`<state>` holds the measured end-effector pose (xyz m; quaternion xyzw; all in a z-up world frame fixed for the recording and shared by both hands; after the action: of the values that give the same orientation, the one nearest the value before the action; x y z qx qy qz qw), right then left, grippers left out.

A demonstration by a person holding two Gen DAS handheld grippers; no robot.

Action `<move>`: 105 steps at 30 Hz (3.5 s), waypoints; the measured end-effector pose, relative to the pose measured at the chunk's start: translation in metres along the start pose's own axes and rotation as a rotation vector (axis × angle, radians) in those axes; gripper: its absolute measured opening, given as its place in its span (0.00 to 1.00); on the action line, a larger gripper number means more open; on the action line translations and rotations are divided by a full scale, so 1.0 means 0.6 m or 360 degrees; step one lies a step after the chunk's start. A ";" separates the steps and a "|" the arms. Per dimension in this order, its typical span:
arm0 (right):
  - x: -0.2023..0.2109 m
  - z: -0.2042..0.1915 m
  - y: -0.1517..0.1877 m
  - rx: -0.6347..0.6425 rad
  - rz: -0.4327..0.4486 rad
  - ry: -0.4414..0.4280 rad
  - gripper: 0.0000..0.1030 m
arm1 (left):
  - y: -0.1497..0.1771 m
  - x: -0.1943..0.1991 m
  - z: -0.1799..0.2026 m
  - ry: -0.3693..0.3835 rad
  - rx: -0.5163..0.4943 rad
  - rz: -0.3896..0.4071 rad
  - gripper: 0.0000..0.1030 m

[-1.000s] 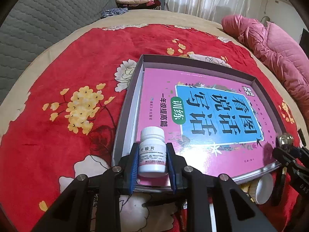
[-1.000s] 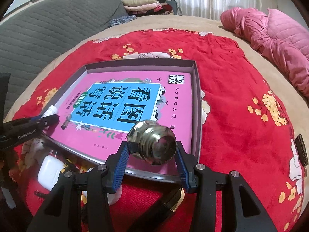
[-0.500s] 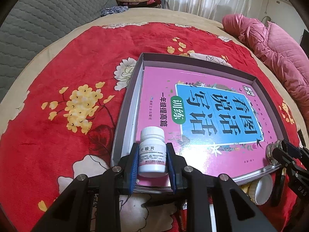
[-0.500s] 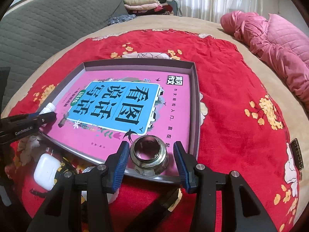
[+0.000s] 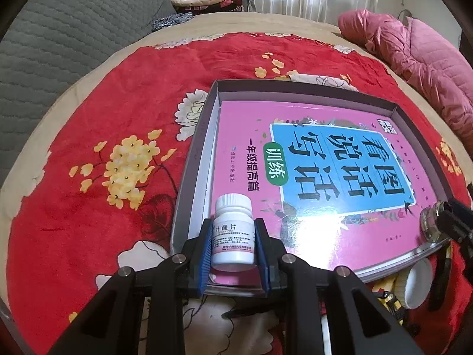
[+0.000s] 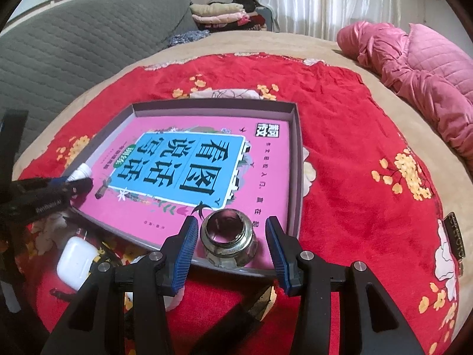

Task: Organize rigid objects
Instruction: 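Open right gripper releasing fitting on book while left lowers bottle and opens, then withdraw both open tools back out of the tray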

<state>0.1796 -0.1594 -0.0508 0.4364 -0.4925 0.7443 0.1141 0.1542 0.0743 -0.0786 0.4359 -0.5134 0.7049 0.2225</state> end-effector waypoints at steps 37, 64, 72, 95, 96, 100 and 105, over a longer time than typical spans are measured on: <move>0.019 0.003 -0.007 -0.0020 0.0151 -0.0003 0.59 | -0.001 0.025 -0.013 0.0204 0.0112 -0.0018 0.44; 0.051 0.006 -0.019 -0.0056 0.0331 -0.0031 0.73 | -0.006 0.094 -0.010 0.0273 0.0127 0.0148 0.59; 0.065 0.021 -0.020 -0.0143 0.0390 -0.0042 0.75 | -0.005 0.102 -0.005 0.0283 0.0122 0.0160 0.65; 0.117 0.036 -0.006 -0.0211 0.0495 0.0087 0.75 | 0.013 0.139 -0.007 0.0329 0.0092 0.0187 0.65; 0.117 0.033 -0.006 -0.0203 0.0493 0.0088 0.75 | 0.014 0.139 -0.007 0.0326 0.0087 0.0186 0.65; 0.125 0.022 -0.003 -0.0174 0.0486 0.0095 0.75 | 0.015 0.145 -0.008 0.0347 0.0098 0.0180 0.65; 0.135 0.012 0.002 -0.0177 0.0470 0.0105 0.75 | 0.020 0.153 -0.007 0.0367 0.0097 0.0169 0.65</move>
<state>0.1344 -0.1872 0.0112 0.3275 -0.5876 0.7386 0.0436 0.0960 0.0612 -0.0081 0.3308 -0.4850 0.7764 0.2292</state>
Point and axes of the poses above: each gripper's, at about its wrist camera, not at the fingertips, and x roughly against the way its jaws point, z to its right, y to its underside, the point moved 4 cm from there along -x, roughly the way its jaws point, and after that the axes turned 13 degrees about x, right-handed, at the moved point
